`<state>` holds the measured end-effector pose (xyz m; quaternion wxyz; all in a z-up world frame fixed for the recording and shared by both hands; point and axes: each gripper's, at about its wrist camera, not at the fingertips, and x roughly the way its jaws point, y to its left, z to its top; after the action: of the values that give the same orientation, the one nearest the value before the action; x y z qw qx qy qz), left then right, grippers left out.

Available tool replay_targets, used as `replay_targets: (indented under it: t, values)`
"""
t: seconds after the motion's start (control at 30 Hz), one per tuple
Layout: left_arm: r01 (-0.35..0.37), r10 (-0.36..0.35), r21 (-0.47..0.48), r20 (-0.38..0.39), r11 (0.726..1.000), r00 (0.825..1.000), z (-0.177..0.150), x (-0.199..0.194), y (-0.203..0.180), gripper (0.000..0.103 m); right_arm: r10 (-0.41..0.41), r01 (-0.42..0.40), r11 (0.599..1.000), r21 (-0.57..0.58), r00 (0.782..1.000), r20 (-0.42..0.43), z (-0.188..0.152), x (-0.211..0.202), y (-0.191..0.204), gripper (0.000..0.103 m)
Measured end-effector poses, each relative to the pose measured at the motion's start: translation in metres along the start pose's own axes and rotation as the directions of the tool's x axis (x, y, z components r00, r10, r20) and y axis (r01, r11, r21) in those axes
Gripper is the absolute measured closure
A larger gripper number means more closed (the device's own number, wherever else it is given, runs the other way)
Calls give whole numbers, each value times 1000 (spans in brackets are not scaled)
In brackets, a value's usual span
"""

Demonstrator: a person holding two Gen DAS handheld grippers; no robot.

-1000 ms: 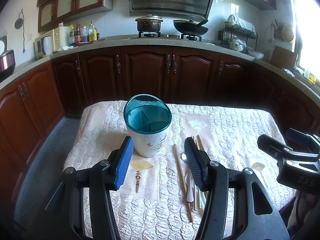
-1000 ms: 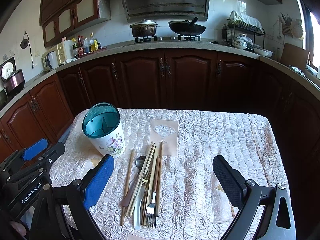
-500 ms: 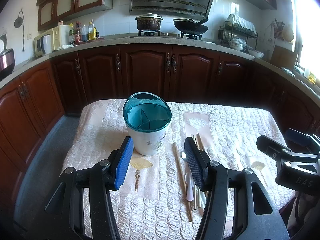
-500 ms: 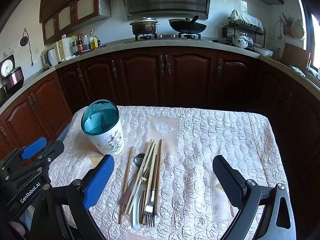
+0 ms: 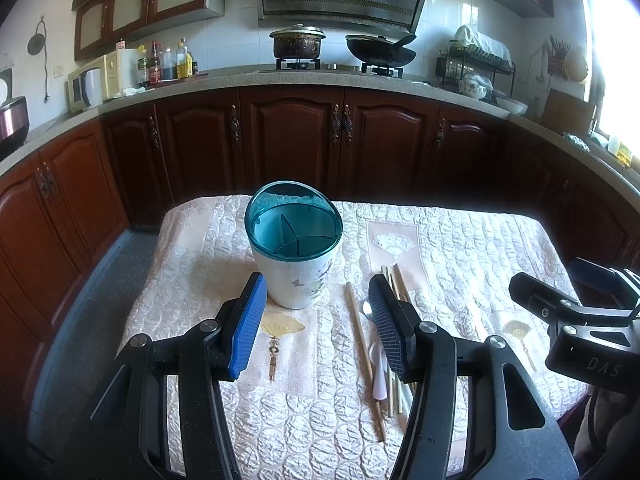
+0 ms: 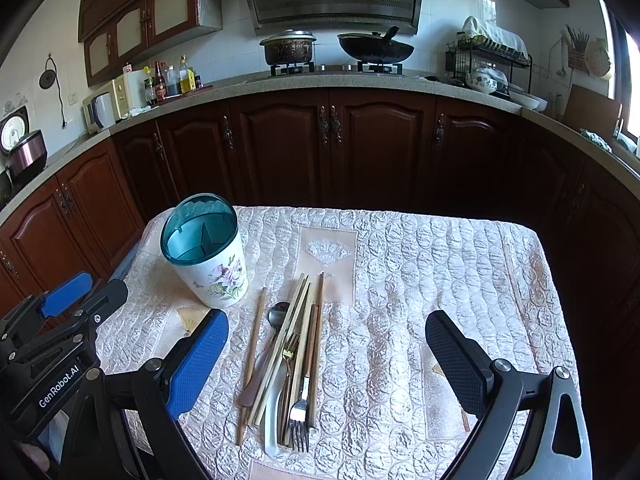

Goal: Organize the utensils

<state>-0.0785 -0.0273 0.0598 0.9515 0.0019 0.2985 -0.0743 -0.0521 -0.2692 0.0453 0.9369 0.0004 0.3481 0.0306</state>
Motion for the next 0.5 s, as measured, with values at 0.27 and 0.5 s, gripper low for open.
replay_targets:
  t: [0.27, 0.5]
  values:
    - [4, -4, -2, -10, 1000, 1000, 0, 1, -1, 50, 0, 0, 1000, -4, 1000, -14, -2, 3, 1, 4]
    - [8, -8, -4, -19, 1000, 1000, 0, 5, 0, 50, 2, -2, 1000, -6, 1000, -27, -2, 8, 1, 4]
